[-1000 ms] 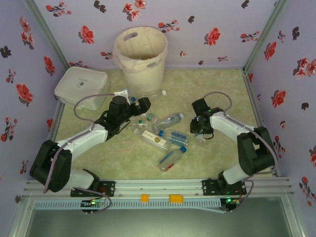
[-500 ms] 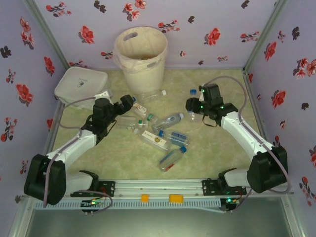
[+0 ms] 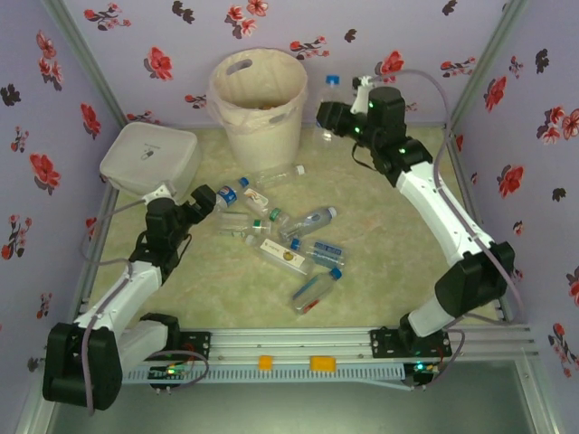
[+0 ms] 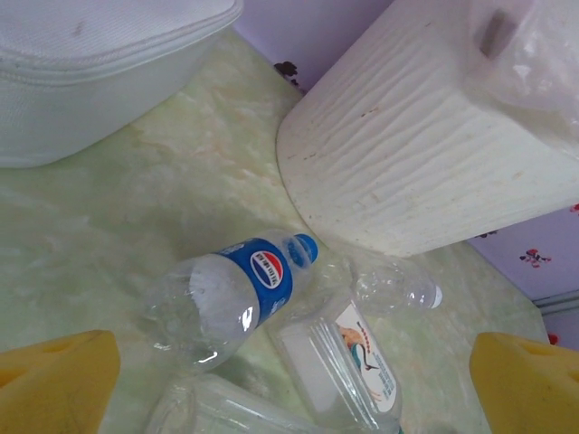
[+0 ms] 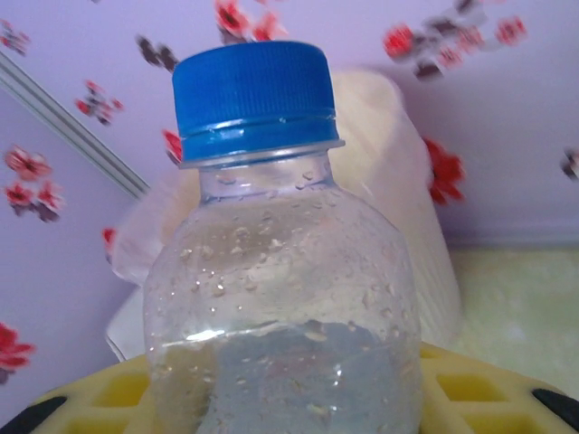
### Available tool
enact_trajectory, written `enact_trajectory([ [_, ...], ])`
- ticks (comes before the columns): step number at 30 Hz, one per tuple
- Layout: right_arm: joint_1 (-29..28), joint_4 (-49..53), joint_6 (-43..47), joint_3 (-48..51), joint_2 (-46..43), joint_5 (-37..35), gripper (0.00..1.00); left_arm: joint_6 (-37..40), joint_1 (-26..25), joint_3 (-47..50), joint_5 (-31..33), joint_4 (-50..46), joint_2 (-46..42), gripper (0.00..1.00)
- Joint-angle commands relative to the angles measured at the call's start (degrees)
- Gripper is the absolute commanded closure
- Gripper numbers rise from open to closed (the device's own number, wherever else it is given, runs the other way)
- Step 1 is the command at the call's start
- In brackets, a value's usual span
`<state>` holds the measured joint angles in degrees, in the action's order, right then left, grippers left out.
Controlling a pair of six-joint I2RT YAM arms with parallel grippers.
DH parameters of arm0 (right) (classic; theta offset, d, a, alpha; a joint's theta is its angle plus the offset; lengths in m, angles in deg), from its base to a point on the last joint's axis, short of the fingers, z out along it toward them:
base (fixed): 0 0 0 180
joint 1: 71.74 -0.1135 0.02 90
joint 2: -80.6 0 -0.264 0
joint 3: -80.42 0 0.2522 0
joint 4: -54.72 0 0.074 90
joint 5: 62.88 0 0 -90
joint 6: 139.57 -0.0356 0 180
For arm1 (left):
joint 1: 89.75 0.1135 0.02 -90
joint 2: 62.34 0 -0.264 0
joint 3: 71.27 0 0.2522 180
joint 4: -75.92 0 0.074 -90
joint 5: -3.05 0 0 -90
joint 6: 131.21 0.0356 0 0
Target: Put the plastic bottles in the bin
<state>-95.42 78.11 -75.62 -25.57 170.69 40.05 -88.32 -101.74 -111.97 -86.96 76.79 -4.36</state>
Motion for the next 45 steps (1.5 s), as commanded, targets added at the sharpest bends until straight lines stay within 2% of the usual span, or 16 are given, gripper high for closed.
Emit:
enact_trajectory([
  [1,-1.70,-7.08,1.18,-6.43,4.37,-0.56,0.58,-1.21,0.44,0.41,0.04,0.21,-0.78,0.00],
  [6,-2.75,-11.77,1.35,-16.53,13.15,-0.72,0.59,0.43,0.42,-0.30,-1.71,-1.09,-0.64,0.00],
  [10,-3.61,-14.44,5.54,-24.01,20.01,0.49,0.58,2.70,0.40,-1.59,-2.95,-3.93,-0.93,0.00],
  [19,-3.74,-13.06,6.98,-43.17,36.66,0.75,0.57,4.57,0.39,-2.42,-4.68,-8.07,-1.56,0.00],
  [23,-3.78,-8.80,7.85,-53.41,44.50,-0.23,0.57,5.00,0.44,-2.64,-6.81,-8.52,-1.72,0.00],
  [30,-3.87,-9.24,7.78,-54.22,47.98,-0.15,0.54,5.34,0.37,-3.76,-7.06,-9.49,-0.67,0.00],
  [32,-3.84,-9.67,7.64,-54.02,48.34,-0.10,0.48,5.51,0.41,-4.16,-7.20,-9.82,-0.50,0.00],
  [34,-3.83,-10.11,7.51,-53.94,48.51,-0.31,0.36,5.72,0.44,-4.47,-7.11,-10.30,-0.49,0.00],
  [36,-3.87,-10.68,7.59,-54.06,48.36,-0.74,0.15,5.88,0.39,-4.62,-6.91,-10.31,-0.33,0.00],
  [38,-3.83,-10.95,7.66,-54.27,48.41,-1.53,0.01,6.17,0.42,-5.30,-6.10,-11.02,0.00,0.00],
  [45,-3.92,-5.88,10.40,-54.45,44.55,-1.22,0.00,10.32,0.40,-9.16,-2.53,-14.32,2.14,0.00],
])
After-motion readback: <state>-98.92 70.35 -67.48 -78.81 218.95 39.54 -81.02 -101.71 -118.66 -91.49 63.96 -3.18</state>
